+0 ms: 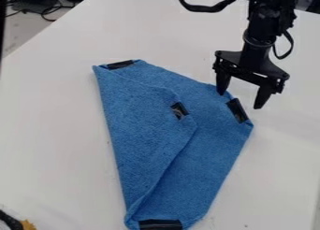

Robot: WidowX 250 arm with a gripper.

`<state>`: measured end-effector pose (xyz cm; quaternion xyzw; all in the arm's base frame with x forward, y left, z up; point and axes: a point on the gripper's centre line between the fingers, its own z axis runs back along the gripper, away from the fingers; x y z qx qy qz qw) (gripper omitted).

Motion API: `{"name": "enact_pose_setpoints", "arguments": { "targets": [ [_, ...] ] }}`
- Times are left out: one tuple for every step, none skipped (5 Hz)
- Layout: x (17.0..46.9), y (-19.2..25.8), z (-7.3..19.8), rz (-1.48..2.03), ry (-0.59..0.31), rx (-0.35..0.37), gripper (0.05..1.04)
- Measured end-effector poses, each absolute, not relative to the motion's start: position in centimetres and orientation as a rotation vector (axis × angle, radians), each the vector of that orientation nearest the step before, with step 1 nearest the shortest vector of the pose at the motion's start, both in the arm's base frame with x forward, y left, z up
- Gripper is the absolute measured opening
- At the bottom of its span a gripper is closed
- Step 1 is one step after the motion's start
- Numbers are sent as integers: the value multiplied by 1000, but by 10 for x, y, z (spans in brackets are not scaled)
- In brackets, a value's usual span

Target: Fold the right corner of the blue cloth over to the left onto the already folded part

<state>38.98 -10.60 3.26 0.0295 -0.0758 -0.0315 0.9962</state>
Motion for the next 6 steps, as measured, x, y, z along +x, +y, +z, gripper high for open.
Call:
{"name": "enact_pose_setpoints", "arguments": {
  "targets": [
    [390, -113, 18, -84, -143, 33, 1001],
    [393, -118, 15, -96, -162, 7, 1001],
    [397, -120, 9, -98, -156, -11, 944],
    [400, -116, 7, -85, -154, -28, 668],
    [403, -116, 6, -99, -155, -31, 386],
    [404, -115, 6, -107, -157, -30, 194]
  ]
}}
